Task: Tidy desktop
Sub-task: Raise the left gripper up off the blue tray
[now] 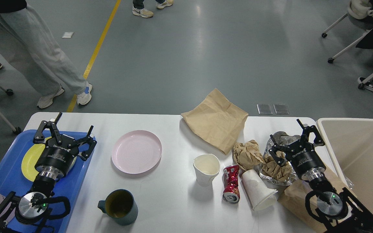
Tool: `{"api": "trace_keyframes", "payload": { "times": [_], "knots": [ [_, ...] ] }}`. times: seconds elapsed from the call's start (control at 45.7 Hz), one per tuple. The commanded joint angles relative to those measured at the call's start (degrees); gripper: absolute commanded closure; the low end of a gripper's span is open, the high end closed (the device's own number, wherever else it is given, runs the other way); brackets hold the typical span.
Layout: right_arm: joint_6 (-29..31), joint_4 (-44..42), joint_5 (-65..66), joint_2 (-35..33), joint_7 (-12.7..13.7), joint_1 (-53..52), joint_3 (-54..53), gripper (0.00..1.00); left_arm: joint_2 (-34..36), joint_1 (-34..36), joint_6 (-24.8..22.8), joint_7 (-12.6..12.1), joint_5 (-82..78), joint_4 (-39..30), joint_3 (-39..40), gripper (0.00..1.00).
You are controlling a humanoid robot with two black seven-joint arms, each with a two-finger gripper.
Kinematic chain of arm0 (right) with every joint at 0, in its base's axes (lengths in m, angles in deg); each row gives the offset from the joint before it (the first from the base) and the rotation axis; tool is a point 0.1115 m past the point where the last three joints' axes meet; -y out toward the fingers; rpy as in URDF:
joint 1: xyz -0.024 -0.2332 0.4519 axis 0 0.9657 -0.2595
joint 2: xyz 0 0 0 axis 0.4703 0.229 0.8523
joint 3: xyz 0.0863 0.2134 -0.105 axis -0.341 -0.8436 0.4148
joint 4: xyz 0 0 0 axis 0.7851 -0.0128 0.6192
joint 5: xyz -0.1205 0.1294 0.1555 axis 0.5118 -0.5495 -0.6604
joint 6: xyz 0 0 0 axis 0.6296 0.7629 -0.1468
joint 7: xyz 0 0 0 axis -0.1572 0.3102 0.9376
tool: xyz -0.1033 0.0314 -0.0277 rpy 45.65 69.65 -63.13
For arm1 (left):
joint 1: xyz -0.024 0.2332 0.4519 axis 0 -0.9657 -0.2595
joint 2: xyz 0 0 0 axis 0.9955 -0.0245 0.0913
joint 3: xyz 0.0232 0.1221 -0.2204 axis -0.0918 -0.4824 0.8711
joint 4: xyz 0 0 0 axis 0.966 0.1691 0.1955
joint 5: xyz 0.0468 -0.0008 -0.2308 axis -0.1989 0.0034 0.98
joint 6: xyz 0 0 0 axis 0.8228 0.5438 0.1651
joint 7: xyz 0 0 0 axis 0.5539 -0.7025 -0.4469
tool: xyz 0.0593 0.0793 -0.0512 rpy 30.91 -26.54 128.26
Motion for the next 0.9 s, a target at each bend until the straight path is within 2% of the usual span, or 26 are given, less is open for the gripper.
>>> {"api": "trace_keyframes", "payload": {
  "times": [0.0, 0.066, 0.306, 0.394, 0.503, 0.613, 0.679, 0.701, 0.876],
  "knots": [
    [0.0, 0.0, 0.0, 0.0, 0.0, 0.0, 0.0, 0.00, 0.0, -0.2, -0.4, 0.5, 0.0, -0.1, 0.2, 0.04],
    [0.0, 0.0, 0.0, 0.0, 0.0, 0.0, 0.0, 0.00, 0.4, -0.1, -0.6, 1.6, 0.0, -0.1, 0.3, 0.04],
    [-0.1, 0.0, 0.0, 0.0, 0.0, 0.0, 0.0, 0.00, 3.0, 0.0, -0.7, 1.2, 0.4, 0.0, -1.0, 0.04],
    [-0.1, -0.1, 0.0, 0.0, 0.0, 0.0, 0.0, 0.00, 8.2, 0.2, -0.8, 2.0, 0.6, -0.2, -2.9, 0.04],
    [-0.1, 0.0, 0.0, 0.0, 0.0, -0.1, 0.0, 0.00, 16.7, 4.3, -0.8, 2.2, 0.9, 0.1, -11.7, 0.04],
    [-0.1, 0.0, 0.0, 0.0, 0.0, 0.0, 0.0, 0.00, 26.4, 12.1, -0.9, 1.7, 0.9, 0.3, -26.3, 0.04],
    [-0.1, 0.0, 0.0, 0.0, 0.0, 0.0, 0.0, 0.00, 32.5, 18.8, -0.9, 2.0, 0.9, 0.3, -37.8, 0.04],
    [-0.1, 0.0, 0.0, 0.0, 0.0, 0.0, 0.0, 0.00, 35.6, 24.2, -1.1, 2.1, 0.8, 0.3, -46.9, 0.04],
    [0.0, 0.0, 0.0, 0.0, 0.0, 0.0, 0.0, 0.00, 40.0, 52.5, -5.7, 2.2, 0.8, 0.3, -85.7, 0.04]
  ]
}}
